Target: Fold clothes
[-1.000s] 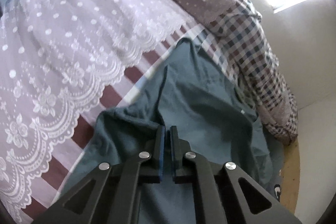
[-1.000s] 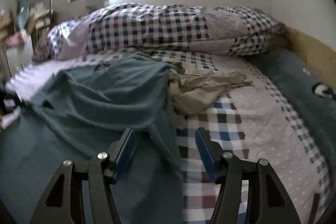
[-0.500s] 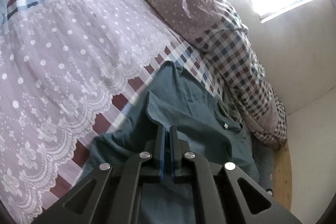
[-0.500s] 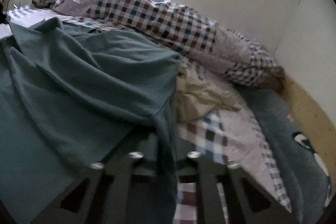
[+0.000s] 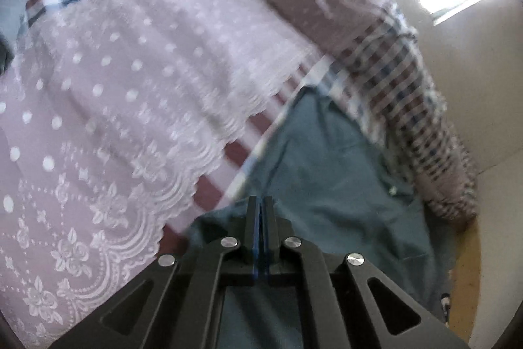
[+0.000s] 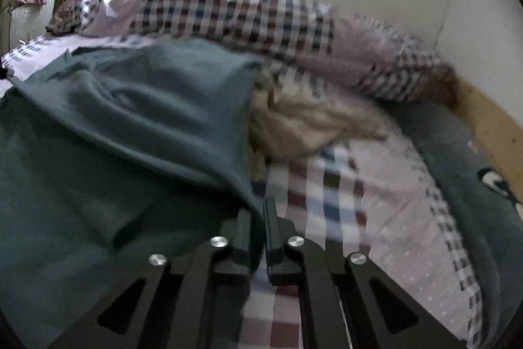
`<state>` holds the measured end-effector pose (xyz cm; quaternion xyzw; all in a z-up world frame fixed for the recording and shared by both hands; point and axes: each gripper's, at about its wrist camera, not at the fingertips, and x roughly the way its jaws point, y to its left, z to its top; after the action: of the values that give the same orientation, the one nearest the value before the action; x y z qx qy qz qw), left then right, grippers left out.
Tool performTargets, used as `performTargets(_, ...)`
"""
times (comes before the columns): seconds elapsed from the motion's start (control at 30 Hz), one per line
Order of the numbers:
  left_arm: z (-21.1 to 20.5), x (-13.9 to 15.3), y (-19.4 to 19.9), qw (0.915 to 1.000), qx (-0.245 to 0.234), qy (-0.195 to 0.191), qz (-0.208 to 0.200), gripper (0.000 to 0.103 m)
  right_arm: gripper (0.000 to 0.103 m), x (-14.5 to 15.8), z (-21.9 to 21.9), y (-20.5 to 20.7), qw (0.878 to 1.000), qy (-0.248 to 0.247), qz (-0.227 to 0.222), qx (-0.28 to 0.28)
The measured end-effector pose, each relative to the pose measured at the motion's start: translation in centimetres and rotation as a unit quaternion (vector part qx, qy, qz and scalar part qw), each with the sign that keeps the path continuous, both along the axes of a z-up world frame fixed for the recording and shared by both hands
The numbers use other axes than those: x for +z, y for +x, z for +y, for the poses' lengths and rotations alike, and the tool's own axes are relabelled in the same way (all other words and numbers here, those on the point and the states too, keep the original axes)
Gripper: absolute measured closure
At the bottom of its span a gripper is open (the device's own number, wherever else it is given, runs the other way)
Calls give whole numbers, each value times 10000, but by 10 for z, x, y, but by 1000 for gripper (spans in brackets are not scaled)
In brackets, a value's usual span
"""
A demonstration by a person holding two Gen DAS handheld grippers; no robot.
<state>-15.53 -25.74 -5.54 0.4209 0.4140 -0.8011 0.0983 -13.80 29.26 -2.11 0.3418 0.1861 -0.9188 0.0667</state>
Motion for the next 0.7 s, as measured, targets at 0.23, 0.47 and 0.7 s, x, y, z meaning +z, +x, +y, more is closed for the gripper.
performTargets(0.23, 1, -4, -1, 9999, -89, -112, -68, 103, 50, 51, 38, 23, 9932, -1106, -249, 247)
performTargets(0.47, -2, -3, 2, 9992, -111, -185, -331, 102, 46, 120, -26, -13, 9917, -950, 52, 869)
performTargets(0.7, -23, 30, 24, 9960, 551, -705, -32, 94, 45, 88, -99, -103, 9911, -600, -510, 1072)
